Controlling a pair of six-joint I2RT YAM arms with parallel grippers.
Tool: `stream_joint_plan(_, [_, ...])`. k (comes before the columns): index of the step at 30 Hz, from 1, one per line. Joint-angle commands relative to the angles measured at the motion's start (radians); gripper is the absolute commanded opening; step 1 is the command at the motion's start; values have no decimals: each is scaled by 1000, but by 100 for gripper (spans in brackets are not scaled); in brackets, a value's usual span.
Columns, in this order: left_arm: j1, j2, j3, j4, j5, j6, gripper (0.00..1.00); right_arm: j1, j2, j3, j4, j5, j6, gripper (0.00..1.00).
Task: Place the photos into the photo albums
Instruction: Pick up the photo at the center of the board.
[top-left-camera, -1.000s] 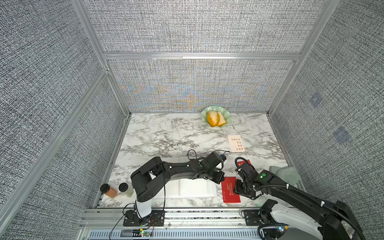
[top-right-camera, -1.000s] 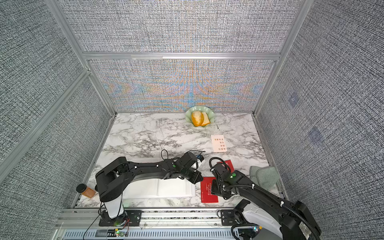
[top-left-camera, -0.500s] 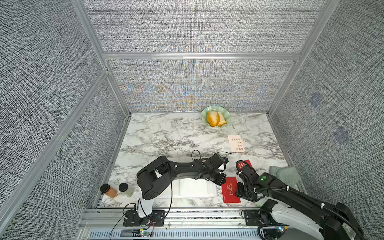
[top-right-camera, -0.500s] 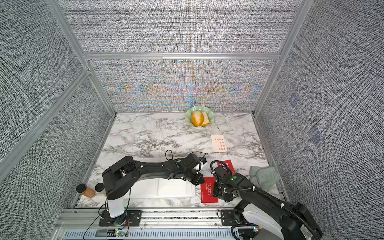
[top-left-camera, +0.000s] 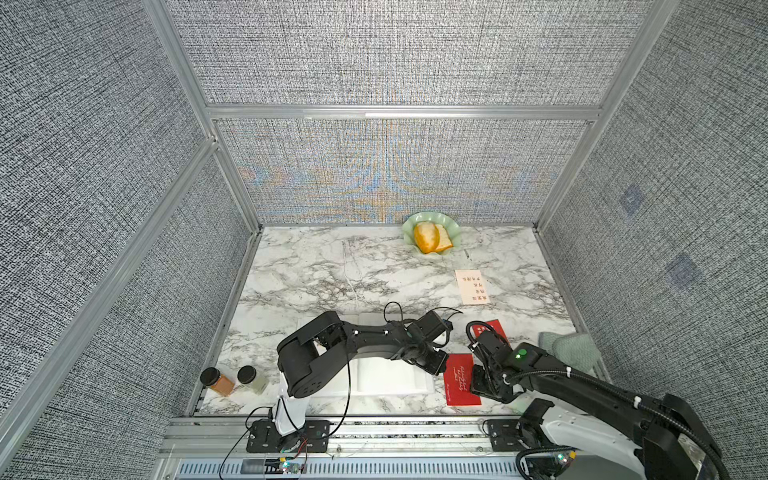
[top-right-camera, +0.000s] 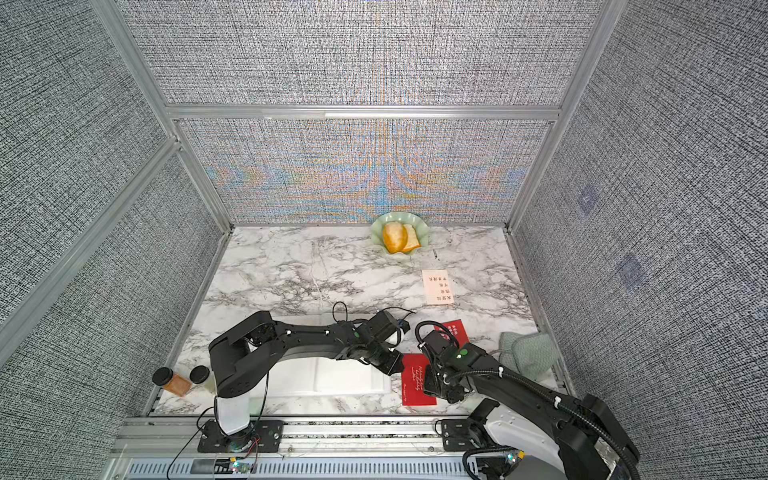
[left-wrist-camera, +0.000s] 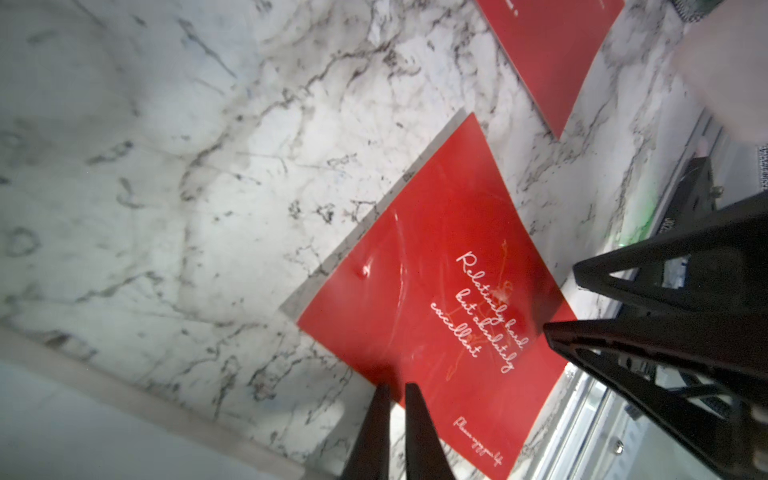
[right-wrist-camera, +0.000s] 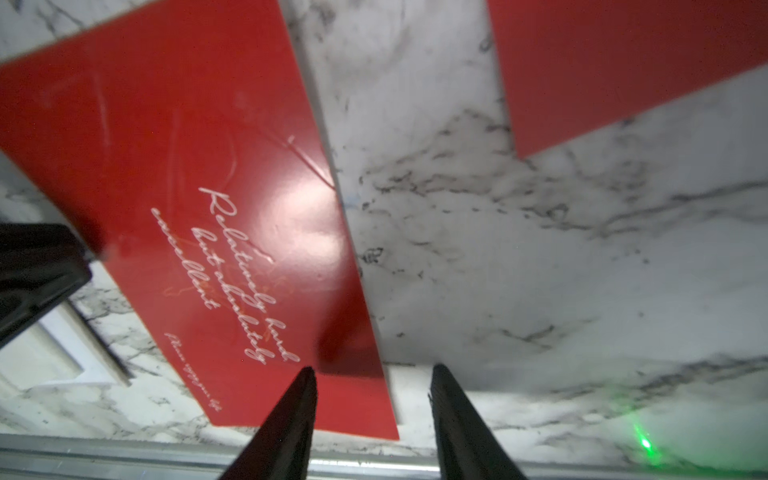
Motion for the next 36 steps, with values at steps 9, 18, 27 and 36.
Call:
stream_joint_plan(9, [0, 24, -4, -32, -15, -11, 13, 24, 25, -1, 120, -75, 26, 48])
stream_joint_plan(18, [0, 25, -7, -38, -21, -21, 12, 39, 46, 18, 158, -89, 29, 48])
stream_joint_plan(27, [1, 25, -13, -39, -23, -31, 12, 67, 64, 32, 161, -81, 33, 48])
stream_joint_plan(36, [2, 25, -16, -41, -27, -35, 13, 57, 3, 46, 184, -17, 66, 48])
